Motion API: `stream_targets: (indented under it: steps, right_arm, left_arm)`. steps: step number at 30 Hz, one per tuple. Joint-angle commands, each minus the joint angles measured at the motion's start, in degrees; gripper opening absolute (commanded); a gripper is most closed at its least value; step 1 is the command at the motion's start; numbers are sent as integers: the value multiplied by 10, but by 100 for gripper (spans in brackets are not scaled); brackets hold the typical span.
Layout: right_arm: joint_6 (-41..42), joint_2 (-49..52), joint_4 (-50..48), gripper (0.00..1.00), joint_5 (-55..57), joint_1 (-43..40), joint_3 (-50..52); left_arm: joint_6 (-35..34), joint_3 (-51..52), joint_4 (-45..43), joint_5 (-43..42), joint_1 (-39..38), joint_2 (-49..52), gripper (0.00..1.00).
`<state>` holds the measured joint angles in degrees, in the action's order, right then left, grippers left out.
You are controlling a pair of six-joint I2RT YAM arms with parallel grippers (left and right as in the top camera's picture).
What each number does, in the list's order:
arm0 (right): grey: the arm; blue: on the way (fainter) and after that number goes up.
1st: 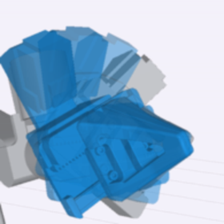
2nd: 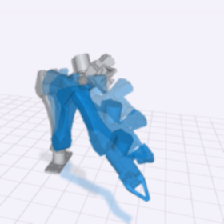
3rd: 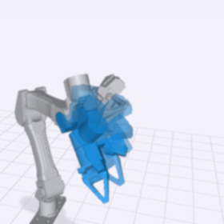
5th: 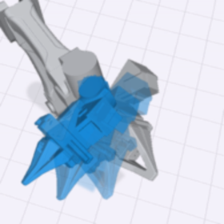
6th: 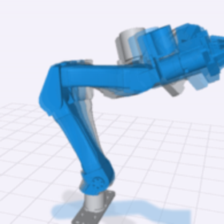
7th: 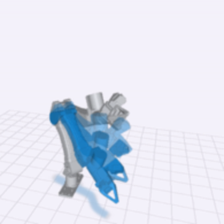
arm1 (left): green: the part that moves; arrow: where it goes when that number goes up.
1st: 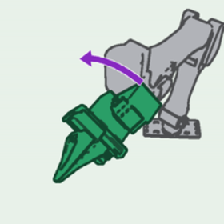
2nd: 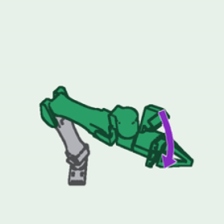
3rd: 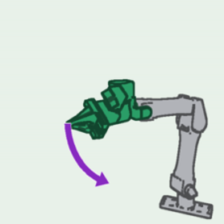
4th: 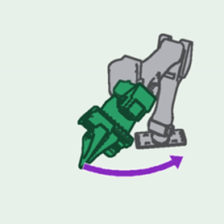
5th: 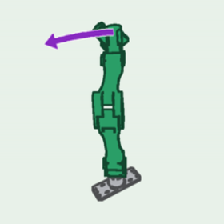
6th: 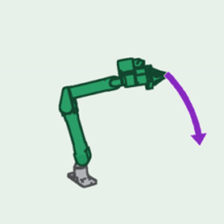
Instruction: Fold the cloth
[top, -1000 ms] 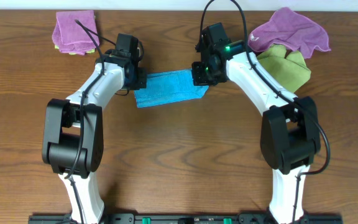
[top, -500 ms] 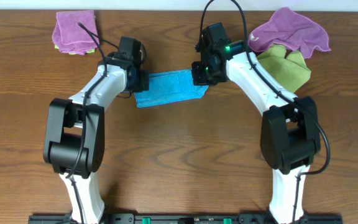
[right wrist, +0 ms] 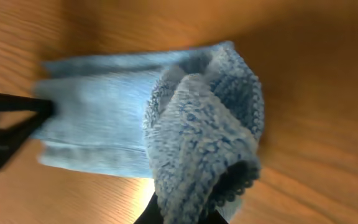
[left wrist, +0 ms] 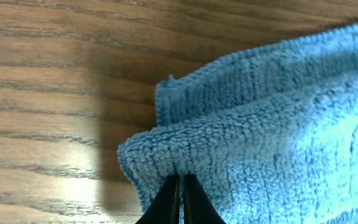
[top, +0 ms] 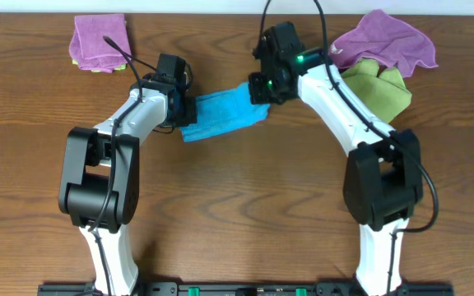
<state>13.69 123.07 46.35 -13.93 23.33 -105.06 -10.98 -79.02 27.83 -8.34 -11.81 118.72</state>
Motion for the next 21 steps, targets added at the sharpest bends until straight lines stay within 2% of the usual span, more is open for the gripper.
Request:
stream_targets:
  steps: [1,8,17,21]
  right_arm:
    - [-27,-16,-4,2,-13,35,-42]
    - [-41,-16,-9,1,-4,80,-49]
    - [-42,-16,-3,2,7,82,-49]
    - [-46,-10,-3,2,7,82,-48]
  left_arm:
    - [-19,15,-7,-23,-2,30,6]
    - [-47,15,-43,-63,-5,30,6]
    - [-49,15,-46,-83,-6,30,6]
    - [-52,14,-64,-125,-6,30,6]
